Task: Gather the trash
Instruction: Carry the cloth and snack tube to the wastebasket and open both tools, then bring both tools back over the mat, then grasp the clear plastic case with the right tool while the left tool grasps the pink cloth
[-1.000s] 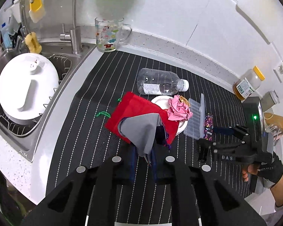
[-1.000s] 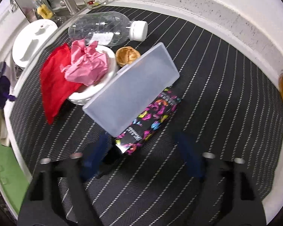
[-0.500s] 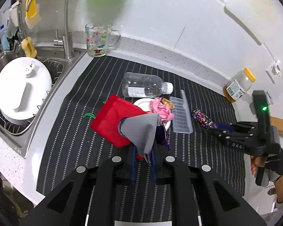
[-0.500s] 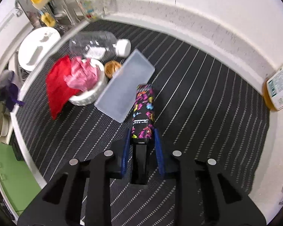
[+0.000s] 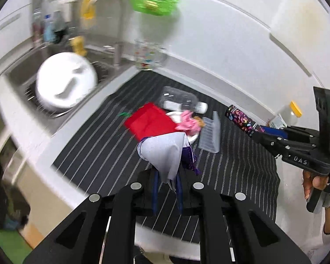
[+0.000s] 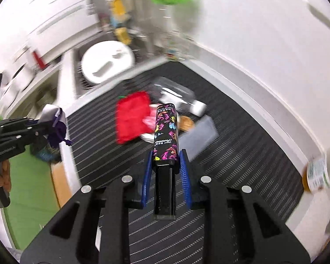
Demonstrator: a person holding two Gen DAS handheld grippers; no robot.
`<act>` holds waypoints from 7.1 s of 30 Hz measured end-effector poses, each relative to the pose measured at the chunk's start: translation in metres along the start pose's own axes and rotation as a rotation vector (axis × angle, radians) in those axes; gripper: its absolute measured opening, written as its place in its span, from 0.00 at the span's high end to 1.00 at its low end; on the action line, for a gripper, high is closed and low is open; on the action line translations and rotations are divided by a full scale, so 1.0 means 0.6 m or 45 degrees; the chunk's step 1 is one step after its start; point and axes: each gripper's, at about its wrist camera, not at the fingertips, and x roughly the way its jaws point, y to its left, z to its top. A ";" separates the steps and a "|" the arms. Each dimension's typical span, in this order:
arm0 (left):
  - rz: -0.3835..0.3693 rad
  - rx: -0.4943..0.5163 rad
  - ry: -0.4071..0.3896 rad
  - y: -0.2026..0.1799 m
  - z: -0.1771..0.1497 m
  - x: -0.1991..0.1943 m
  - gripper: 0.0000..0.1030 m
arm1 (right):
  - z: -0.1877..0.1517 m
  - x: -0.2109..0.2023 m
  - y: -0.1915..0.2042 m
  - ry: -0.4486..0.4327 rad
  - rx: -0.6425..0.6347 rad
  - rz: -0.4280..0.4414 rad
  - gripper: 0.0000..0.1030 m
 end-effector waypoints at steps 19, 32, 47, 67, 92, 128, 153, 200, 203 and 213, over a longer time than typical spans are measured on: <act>0.411 -0.496 -0.059 0.238 -0.314 -0.266 0.87 | -0.048 0.059 0.492 0.093 -0.602 0.472 0.76; 0.429 -0.620 0.022 0.451 -0.502 -0.139 0.87 | -0.167 0.338 0.651 0.281 -0.712 0.498 0.76; 0.396 -0.776 0.102 0.631 -0.764 0.215 0.56 | -0.362 0.703 0.657 0.402 -0.799 0.481 0.76; 0.555 -0.915 0.006 0.681 -0.857 0.122 0.07 | -0.469 0.800 0.804 0.550 -0.958 0.607 0.68; 0.497 -0.785 0.058 0.503 -0.644 -0.083 0.07 | -0.246 0.449 0.665 0.442 -0.712 0.453 0.05; 0.133 0.016 0.056 -0.022 -0.048 -0.007 0.07 | -0.080 0.023 -0.064 0.105 0.157 -0.012 0.03; -0.043 0.203 0.258 0.044 0.081 0.187 0.07 | -0.005 0.256 -0.118 0.225 0.453 -0.213 0.23; -0.131 0.364 0.343 -0.110 0.123 0.351 0.65 | -0.016 0.104 -0.227 0.092 0.437 -0.239 0.95; -0.144 0.360 0.336 -0.111 0.127 0.345 0.68 | -0.014 0.102 -0.227 0.087 0.433 -0.228 0.95; -0.116 0.352 0.247 -0.132 0.135 0.259 0.68 | -0.010 0.068 -0.200 0.061 0.351 -0.167 0.95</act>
